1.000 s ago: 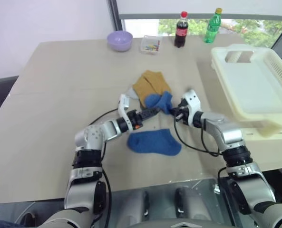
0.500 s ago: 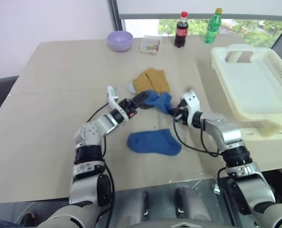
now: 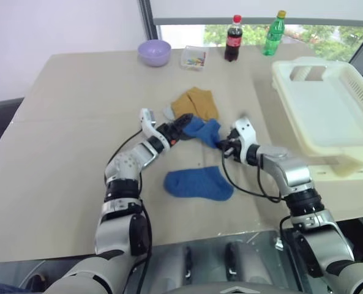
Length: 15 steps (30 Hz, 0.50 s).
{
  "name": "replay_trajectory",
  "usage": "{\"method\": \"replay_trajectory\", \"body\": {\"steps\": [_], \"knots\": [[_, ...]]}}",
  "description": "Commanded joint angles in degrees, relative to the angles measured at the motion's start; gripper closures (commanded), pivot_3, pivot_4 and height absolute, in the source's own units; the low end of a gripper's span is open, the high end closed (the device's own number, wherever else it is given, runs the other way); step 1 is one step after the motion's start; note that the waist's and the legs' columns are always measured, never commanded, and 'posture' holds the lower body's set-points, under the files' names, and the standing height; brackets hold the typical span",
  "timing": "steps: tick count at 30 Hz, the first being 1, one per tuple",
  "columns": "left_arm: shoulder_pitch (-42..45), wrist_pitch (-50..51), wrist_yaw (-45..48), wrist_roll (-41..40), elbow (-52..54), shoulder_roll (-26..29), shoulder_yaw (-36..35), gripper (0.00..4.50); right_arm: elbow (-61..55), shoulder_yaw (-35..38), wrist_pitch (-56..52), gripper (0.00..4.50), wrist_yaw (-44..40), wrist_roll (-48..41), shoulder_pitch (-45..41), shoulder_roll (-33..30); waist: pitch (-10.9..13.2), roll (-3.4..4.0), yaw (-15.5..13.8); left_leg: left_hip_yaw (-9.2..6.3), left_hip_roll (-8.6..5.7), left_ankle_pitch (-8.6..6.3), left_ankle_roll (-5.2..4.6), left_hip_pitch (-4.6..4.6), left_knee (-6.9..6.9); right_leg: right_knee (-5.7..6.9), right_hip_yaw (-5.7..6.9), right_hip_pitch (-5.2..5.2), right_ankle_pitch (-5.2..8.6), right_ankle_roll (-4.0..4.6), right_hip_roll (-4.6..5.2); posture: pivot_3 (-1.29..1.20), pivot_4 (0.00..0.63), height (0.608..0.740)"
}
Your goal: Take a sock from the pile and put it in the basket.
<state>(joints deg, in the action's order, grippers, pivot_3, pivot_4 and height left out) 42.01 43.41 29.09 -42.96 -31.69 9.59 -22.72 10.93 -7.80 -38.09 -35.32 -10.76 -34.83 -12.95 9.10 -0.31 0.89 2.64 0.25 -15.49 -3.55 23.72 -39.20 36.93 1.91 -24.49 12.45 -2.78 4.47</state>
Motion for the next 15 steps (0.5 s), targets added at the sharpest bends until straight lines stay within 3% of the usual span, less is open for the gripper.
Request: {"method": "replay_trajectory", "body": {"steps": [1,3,6,8,15], "knots": [[1.0,-0.4,0.2,-0.7,-0.1,0.2,-0.9,1.85,-1.4,-0.4,-0.6,4.5,0.2,-0.4,1.4,0.4,0.0,0.0,0.0,0.0,0.0,0.0,0.0,0.0,0.0,0.0,0.0,0.0,0.0,0.0,0.0,0.0,0.15,0.74],[1.2,-0.6,-0.1,-1.0,-0.5,0.2,-1.6,2.51,-1.7,-0.4,-0.7,4.5,0.3,-0.5,1.6,0.5,0.0,0.0,0.0,0.0,0.0,0.0,0.0,0.0,0.0,0.0,0.0,0.0,0.0,0.0,0.0,0.0,0.15,0.74],[1.4,-0.6,-0.7,-1.9,-0.6,0.0,-2.9,3.91,-1.8,-0.4,-0.8,4.5,0.4,-0.5,1.7,0.5,0.0,0.0,0.0,0.0,0.0,0.0,0.0,0.0,0.0,0.0,0.0,0.0,0.0,0.0,0.0,0.0,0.15,0.74],[1.4,-0.3,-0.9,-2.5,-0.3,-0.1,-3.8,4.45,-1.7,-0.4,-0.9,4.5,0.4,-0.5,1.6,0.5,0.0,0.0,0.0,0.0,0.0,0.0,0.0,0.0,0.0,0.0,0.0,0.0,0.0,0.0,0.0,0.0,0.15,0.74],[-0.7,-1.5,-1.7,-3.6,3.5,-1.1,-5.0,4.45,-3.2,0.6,-0.9,4.5,0.3,-1.7,1.2,0.6,0.0,0.0,0.0,-0.01,0.0,0.0,0.0,0.0,0.0,0.0,0.0,0.0,0.0,0.0,0.0,0.0,0.15,0.74]]}}
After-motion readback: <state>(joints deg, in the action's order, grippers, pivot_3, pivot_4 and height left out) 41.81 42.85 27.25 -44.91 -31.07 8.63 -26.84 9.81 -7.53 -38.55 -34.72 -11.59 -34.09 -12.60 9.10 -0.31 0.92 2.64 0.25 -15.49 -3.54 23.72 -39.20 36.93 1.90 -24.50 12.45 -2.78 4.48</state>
